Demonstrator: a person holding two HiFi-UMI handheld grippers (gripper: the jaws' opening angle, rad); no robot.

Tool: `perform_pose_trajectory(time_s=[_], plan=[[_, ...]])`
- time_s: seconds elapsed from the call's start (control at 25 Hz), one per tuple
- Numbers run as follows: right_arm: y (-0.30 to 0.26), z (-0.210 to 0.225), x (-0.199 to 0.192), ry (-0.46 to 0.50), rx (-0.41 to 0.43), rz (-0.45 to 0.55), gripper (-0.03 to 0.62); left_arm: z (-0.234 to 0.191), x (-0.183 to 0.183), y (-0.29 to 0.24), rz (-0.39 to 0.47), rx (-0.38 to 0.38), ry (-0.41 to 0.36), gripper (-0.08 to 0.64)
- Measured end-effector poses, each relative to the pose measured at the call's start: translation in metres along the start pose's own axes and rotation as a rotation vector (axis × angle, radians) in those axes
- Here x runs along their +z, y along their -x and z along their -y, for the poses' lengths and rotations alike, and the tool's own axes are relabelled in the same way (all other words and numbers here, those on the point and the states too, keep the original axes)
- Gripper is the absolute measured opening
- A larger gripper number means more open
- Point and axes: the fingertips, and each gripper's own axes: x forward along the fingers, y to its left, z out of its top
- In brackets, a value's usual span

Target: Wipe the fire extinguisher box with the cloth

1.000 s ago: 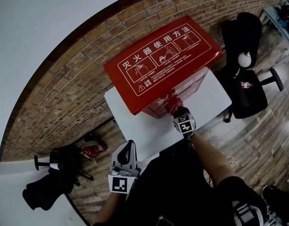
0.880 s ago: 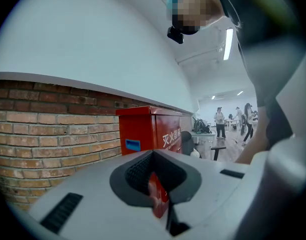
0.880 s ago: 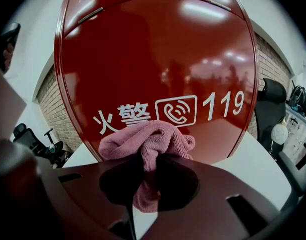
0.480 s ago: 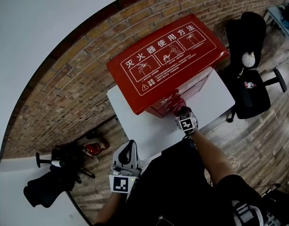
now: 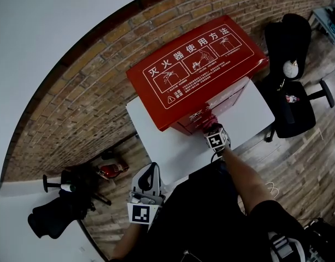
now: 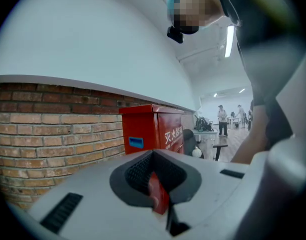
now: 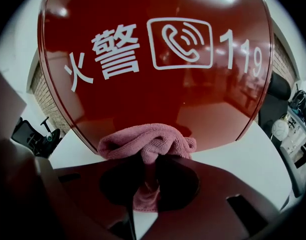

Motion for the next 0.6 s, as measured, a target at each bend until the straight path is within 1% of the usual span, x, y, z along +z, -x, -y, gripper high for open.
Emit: perform_pose_trajectory(time_s=[0.2, 0.6], plan=[[-0.0031, 0.0027, -0.0060, -0.007, -0.015, -0.031, 0.064, -0.0021, -0.0004, 0.0038, 0.001, 0.006, 0.001, 0.049], [-0.0099, 0.0019, -0.0056, -0.013, -0.027, -0.018, 0.064, -0.0066, -0.0027, 0.0086, 0.002, 0.007, 0.005, 0.049]])
